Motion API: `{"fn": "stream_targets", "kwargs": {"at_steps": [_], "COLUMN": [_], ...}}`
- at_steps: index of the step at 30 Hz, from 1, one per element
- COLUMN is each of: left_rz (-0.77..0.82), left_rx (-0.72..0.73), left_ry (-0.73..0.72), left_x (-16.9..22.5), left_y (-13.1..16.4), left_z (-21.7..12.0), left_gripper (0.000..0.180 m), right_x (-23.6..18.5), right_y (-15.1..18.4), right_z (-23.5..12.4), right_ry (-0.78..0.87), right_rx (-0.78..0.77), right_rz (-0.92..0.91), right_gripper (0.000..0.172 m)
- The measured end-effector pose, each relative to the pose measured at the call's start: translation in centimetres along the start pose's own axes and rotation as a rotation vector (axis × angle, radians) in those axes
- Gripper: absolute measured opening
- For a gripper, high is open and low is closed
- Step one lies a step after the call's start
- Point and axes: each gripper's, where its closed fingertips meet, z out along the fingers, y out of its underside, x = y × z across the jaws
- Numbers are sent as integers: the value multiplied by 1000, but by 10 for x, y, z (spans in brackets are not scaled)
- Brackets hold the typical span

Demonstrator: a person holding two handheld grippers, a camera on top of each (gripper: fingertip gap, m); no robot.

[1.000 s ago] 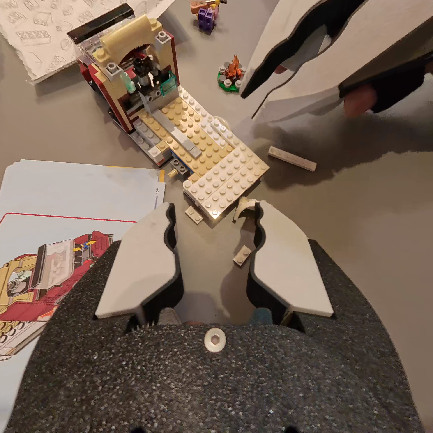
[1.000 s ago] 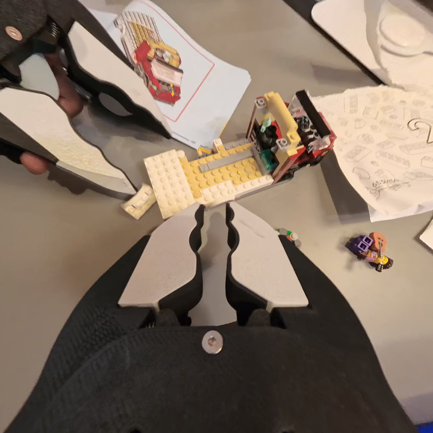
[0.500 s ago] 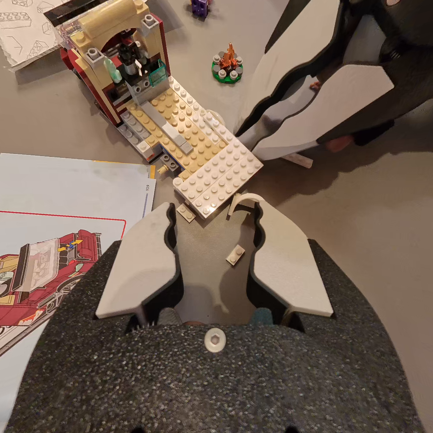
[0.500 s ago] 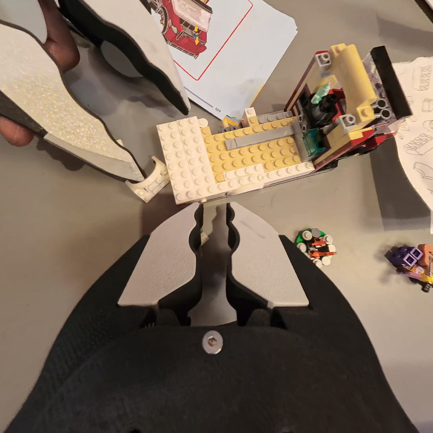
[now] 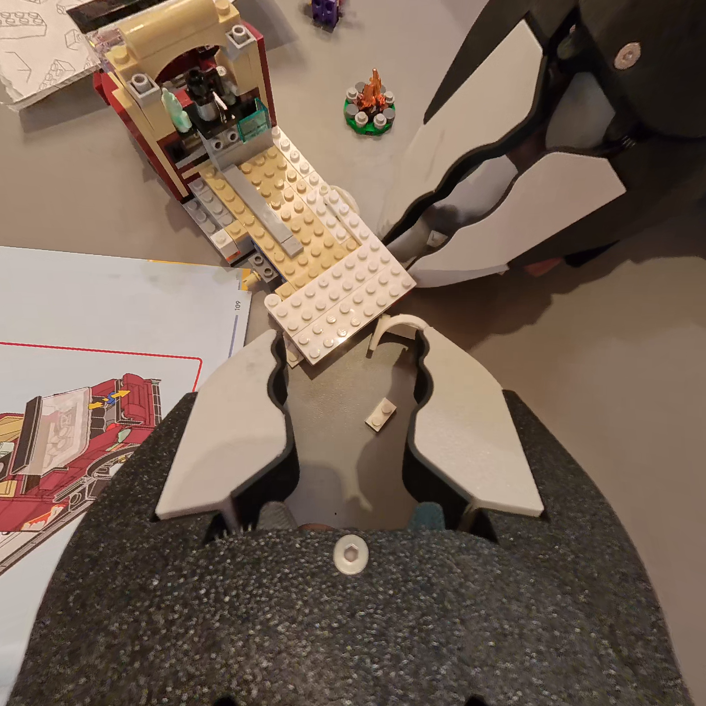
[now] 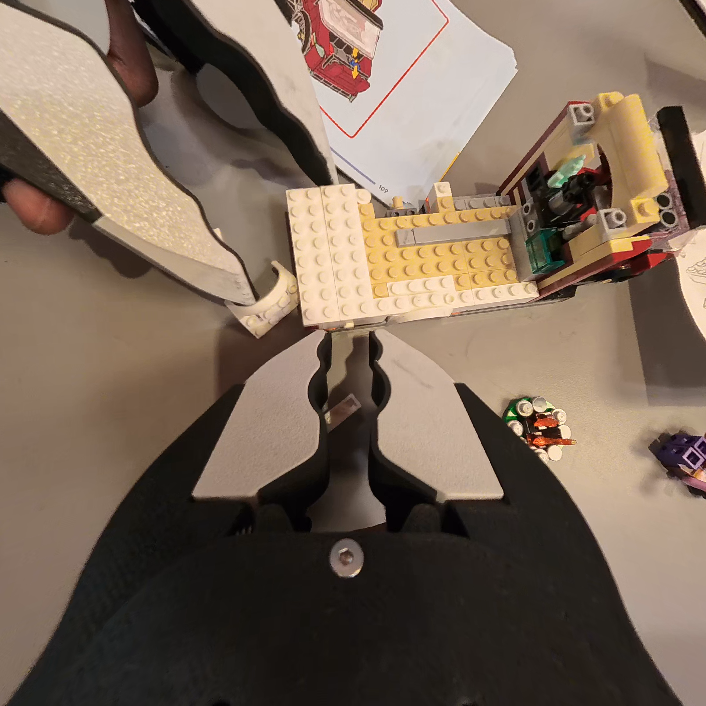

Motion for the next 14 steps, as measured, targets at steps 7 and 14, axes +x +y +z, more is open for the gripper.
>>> {"fn": "stream_targets", "kwargs": {"at_steps": [7,14], "left_rz": [-2,16], "left_rx": [-6,-13], "left_ry": [-13,-31], "left_x": [-2,-1], "left_y": [1,2], "left_z": [1,3], "left_gripper": [66,70], "right_x": [-3,-4], "right_y": [-1,0], "right_z": [2,3], "right_ry": [-2,-2], "right_rx": [1,2], "right_rz": [-10,-11], "right_gripper": [18,18]}}
